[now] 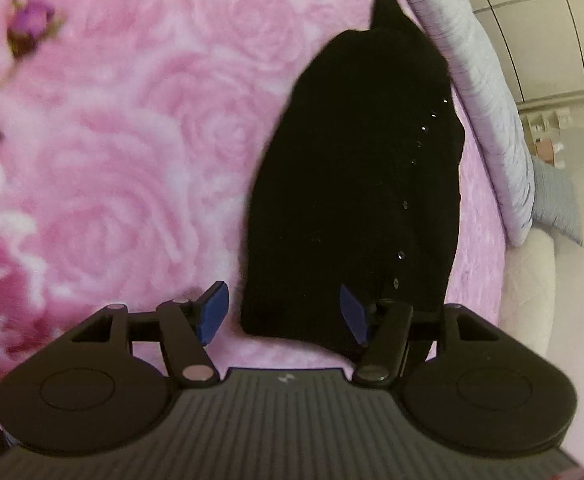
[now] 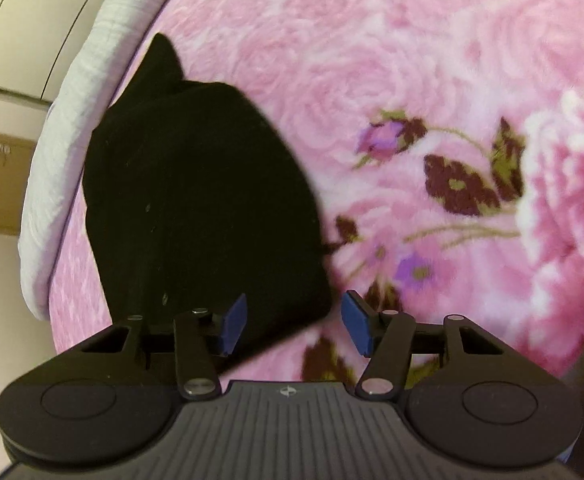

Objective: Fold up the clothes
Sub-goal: 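Grasp the garment hem with both tools and tug it straight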

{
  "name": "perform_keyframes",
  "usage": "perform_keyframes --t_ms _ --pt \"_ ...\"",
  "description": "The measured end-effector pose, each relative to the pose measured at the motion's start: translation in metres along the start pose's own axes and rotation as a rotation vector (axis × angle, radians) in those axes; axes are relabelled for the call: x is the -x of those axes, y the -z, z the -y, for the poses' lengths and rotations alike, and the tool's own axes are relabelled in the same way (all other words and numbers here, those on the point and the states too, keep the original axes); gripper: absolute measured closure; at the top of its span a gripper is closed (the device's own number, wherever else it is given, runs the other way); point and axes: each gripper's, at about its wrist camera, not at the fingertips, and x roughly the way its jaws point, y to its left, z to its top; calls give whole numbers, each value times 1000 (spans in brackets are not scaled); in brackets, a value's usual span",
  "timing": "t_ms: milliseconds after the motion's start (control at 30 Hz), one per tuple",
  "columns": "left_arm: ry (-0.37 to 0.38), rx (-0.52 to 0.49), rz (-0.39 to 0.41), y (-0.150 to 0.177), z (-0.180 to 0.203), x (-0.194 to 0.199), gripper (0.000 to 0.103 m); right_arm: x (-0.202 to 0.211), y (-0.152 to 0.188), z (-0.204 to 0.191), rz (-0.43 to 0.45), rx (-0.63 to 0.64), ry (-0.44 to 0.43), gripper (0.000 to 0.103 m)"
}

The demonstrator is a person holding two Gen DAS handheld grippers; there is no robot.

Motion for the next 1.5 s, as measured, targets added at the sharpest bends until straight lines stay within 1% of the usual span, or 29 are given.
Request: perform_keyframes --t_ms 133,233,300,367,400,433,500,533,567,667,700,733,767,833,867,900,1000,1067,1100,1133,1167,1200,1233,1267,1300,1367,1400,1433,1500 --pt "22 98 9 3 -15 -16 45 -17 -3 8 -18 -13 -1 50" --pt "46 127 34 4 -16 -21 45 -21 -6 11 -7 -26 -31 50" --pt "58 122 38 2 -13 -24 46 -24 -9 10 -4 -35 -48 50" --pt "66 106 34 1 -8 -29 59 -32 -11 4 -11 -16 -46 60" --pt "69 88 24 -1 -5 -32 86 -35 -14 0 -18 12 -18 74" --pt "72 74 16 -2 -2 -33 95 -38 -16 -5 -28 42 9 85" --pt "101 24 49 -3 10 -17 95 -36 -20 -13 -41 69 26 88" --pt "122 -27 72 -1 20 -3 96 -28 -22 -18 -37 79 11 89" --pt "144 -87 97 2 30 14 96 -16 -24 -24 -25 93 -25 89" --pt "168 -182 132 24 42 58 96 33 -19 -38 12 174 -133 90" --pt "135 -214 121 34 38 61 95 45 -15 -37 8 188 -143 90" --pt "86 -248 102 44 31 60 95 51 -9 -29 -15 184 -124 91" --pt "35 -260 64 52 21 51 95 48 -2 -18 -46 174 -80 92" --pt "-40 -220 18 62 -1 29 96 28 9 12 -114 114 49 92" --pt "-75 -195 -1 66 -12 18 96 17 13 24 -142 70 98 91" --pt "-79 -191 9 68 -15 15 96 11 15 30 -147 50 114 90" --pt "-36 -253 65 72 0 28 96 17 18 18 -110 126 76 89" --pt "15 -334 113 75 14 44 96 27 20 11 -83 182 25 89" --pt "11 -374 124 77 18 48 95 33 22 11 -63 196 -23 89" --pt "-21 -400 111 78 18 46 95 35 23 15 -58 196 -30 90" --pt "-66 -403 81 78 12 38 95 34 25 21 -65 187 -5 90" --pt "-119 -375 48 80 2 27 95 29 25 28 -78 157 14 90" --pt "-143 -340 30 80 -7 20 95 21 25 35 -94 113 27 91" --pt "-131 -314 32 79 -12 19 94 13 24 42 -111 69 41 91" --pt "-121 -304 40 78 -12 19 91 10 24 42 -114 65 51 89" --pt "-108 -292 55 78 -12 22 85 12 23 29 -104 124 68 79" --pt "-90 -264 55 76 -15 21 80 13 23 24 -100 160 80 70" --pt "-67 -231 52 75 -19 21 78 13 23 22 -100 181 86 65" --pt "-22 -120 42 69 -29 20 79 11 23 21 -106 198 87 66"
